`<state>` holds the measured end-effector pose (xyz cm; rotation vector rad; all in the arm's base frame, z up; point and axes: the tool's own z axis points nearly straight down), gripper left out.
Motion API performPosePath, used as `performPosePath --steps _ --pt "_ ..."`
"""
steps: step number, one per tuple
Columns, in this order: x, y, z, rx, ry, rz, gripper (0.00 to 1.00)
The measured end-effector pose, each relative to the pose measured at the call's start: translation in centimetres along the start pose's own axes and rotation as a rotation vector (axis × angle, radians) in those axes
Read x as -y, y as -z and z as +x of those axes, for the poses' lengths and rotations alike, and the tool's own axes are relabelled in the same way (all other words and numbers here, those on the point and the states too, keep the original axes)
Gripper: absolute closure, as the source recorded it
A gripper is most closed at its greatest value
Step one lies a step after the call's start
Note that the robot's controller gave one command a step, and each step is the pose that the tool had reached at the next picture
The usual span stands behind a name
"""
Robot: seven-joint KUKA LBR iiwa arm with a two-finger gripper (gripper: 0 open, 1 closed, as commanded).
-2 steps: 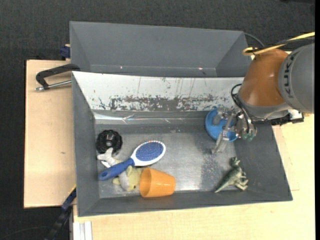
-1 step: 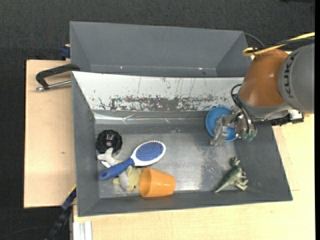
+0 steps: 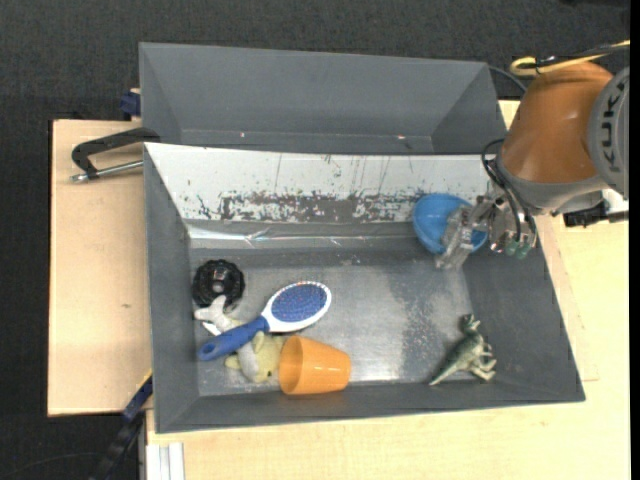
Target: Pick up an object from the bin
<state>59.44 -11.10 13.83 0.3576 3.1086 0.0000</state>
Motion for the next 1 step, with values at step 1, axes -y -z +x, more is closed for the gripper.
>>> performPosePath --steps 1 --pt "-0.1 4.35 -0.26 -0.001 0.001 0.0 1.0"
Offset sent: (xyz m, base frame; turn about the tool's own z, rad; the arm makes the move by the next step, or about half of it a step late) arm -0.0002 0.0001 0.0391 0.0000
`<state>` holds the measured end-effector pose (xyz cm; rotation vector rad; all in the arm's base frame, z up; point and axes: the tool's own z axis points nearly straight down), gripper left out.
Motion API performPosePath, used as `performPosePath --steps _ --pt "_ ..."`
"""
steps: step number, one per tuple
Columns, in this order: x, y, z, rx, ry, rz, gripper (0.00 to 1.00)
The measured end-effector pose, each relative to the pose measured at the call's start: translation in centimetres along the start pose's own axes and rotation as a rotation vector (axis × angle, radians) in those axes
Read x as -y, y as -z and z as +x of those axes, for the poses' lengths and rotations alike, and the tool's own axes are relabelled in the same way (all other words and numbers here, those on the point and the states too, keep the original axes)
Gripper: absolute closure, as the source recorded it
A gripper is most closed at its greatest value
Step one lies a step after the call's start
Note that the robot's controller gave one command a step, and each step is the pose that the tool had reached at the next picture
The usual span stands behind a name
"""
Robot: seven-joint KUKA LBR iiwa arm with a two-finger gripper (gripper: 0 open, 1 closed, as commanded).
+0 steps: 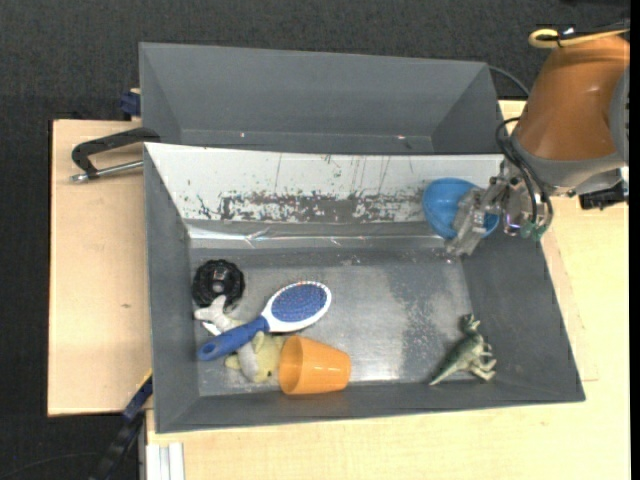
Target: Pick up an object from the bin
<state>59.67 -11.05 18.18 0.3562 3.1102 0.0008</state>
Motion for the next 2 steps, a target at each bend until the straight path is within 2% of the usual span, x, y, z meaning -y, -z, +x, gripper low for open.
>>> performPosePath --steps 2 --pt "-0.13 0.72 -0.27 -0.005 0.001 0.001 1.0"
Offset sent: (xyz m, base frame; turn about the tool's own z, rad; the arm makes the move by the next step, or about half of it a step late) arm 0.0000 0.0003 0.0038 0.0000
